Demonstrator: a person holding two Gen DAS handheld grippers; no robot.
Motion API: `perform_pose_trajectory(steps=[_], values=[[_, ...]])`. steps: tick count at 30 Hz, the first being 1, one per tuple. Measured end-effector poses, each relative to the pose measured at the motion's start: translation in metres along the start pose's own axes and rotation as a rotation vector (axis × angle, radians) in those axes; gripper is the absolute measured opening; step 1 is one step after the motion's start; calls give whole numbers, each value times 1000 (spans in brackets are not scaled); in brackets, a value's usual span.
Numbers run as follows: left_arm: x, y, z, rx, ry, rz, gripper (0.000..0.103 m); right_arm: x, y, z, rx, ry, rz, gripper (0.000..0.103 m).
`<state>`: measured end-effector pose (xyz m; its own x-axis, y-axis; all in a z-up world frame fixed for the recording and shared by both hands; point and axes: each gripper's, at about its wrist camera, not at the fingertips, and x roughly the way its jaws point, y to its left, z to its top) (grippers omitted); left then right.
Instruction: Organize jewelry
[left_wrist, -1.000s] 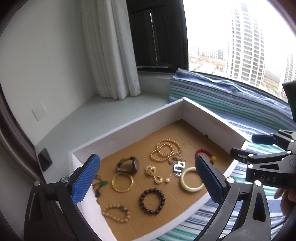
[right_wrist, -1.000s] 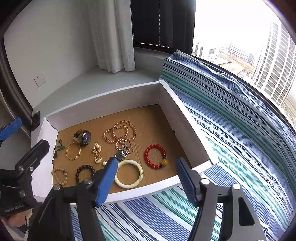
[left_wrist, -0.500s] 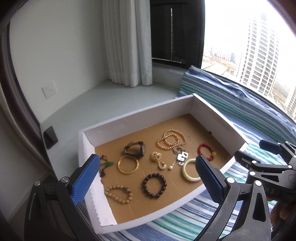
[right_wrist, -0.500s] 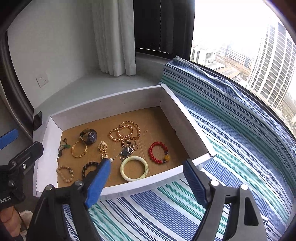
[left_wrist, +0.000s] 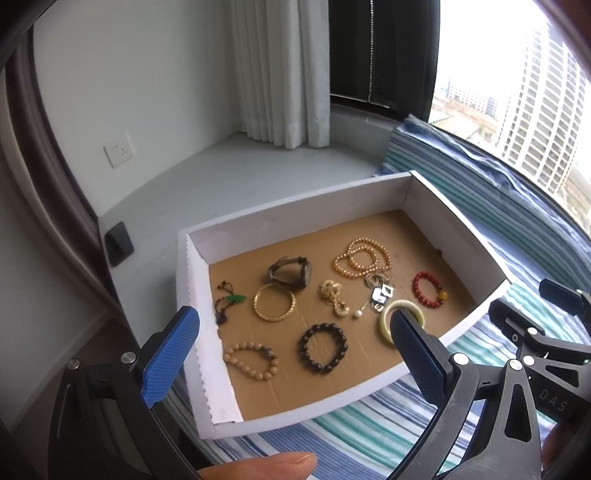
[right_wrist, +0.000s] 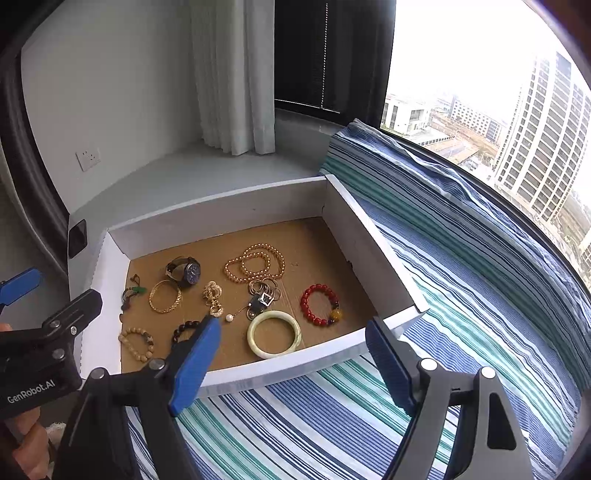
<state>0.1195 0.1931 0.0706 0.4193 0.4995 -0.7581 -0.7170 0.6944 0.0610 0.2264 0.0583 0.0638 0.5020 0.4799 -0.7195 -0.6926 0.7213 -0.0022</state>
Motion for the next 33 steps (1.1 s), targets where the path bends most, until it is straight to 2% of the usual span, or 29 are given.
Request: perform_pose_trajectory(steps=[9,15,33], values=[[-11,1,-8,13,24,1,102,-12,12,3,-31,17,21,82],[-21,5,-7,9,0,10,102,-22,18,5,-47,10,16,82],[-23,13,-9,-2,-5,31,102,-21,24,8,-50,25,4,82]])
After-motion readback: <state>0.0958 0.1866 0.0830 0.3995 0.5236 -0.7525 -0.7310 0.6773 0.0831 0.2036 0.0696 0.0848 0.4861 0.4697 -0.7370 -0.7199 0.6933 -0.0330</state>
